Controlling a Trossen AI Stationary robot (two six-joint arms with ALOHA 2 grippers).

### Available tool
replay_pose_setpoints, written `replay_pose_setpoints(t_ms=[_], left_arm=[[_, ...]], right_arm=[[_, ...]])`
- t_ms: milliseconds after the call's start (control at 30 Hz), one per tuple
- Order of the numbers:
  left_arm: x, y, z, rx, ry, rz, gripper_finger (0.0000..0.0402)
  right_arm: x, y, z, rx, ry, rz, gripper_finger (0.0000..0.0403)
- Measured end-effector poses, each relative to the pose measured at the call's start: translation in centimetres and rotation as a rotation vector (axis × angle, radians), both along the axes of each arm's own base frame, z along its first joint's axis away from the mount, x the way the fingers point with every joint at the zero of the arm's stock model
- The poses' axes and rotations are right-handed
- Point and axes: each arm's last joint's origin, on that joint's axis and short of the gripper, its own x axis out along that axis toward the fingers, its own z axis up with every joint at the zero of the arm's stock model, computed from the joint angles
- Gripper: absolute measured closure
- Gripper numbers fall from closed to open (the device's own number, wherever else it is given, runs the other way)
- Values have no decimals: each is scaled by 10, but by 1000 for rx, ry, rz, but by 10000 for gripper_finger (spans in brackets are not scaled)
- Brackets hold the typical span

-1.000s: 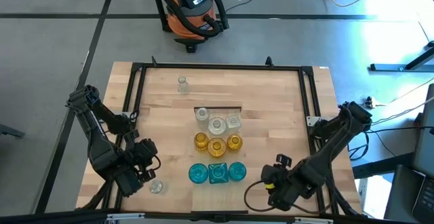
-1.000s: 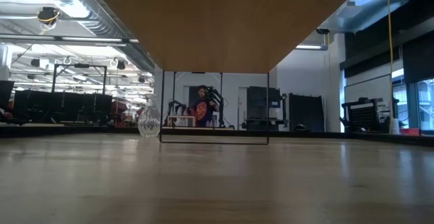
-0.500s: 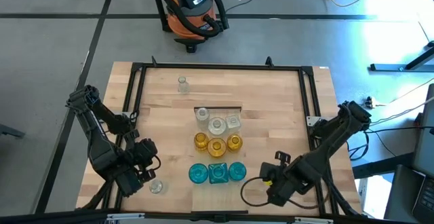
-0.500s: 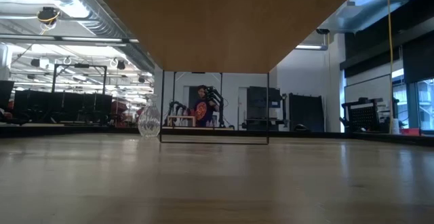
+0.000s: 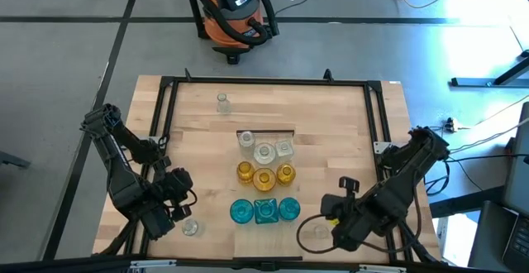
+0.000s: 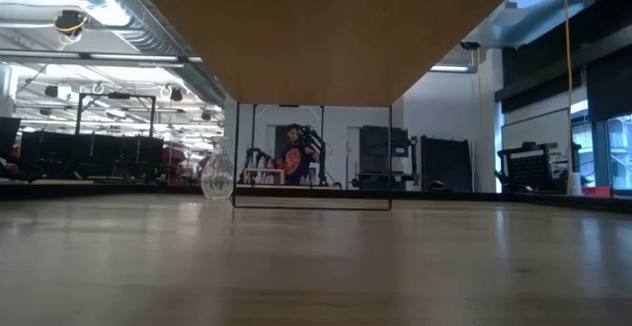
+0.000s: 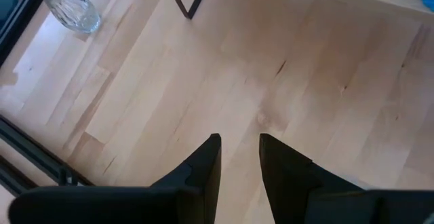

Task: Sort vases onto shelf
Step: Put the transparent vase on the shelf

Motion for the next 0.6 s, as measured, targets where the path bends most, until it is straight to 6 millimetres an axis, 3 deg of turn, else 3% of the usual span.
replay_pose_setpoints(t_ms=[233, 400, 600], left_arm=[[0, 0, 0, 2, -4, 1, 308], [0, 0, 0, 2, -4, 1, 308], [0, 0, 0, 1, -3, 1, 308]], right_arm=[[12, 12, -14, 81, -43, -49, 390], [16, 23, -30, 146, -68, -67, 319], [10, 17, -52, 79, 18, -191, 238]])
